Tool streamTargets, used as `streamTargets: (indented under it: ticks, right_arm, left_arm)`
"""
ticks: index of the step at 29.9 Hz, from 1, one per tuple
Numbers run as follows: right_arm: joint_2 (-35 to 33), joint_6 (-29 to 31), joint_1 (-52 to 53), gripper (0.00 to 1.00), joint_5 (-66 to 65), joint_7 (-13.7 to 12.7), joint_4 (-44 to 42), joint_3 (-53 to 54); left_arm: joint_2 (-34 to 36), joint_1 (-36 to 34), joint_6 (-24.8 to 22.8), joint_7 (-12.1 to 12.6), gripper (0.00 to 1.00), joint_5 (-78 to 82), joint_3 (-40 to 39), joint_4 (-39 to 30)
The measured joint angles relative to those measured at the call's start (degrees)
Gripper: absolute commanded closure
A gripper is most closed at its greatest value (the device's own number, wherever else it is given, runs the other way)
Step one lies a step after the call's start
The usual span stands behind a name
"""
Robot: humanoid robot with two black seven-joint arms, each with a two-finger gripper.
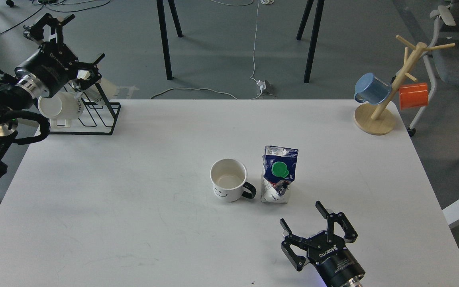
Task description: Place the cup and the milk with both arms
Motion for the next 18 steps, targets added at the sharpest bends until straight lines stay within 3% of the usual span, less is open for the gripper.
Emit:
streamTargets:
  ticks: [9,18]
  right_arm:
    - [-11.63,0.0,1.96,0.01,0.0,0.68,2.29,15.58]
    - [-16.57,0.0,25.26,0.01,0.09,0.7,-5.51,20.77]
  left_arm:
    - [-3.02,-0.24,0.0,-0.29,0.0,-0.55,-1.29,-0.27]
    - [-9.78,0.31,0.0,-0.39,0.0,-4.22,-9.39,2.26]
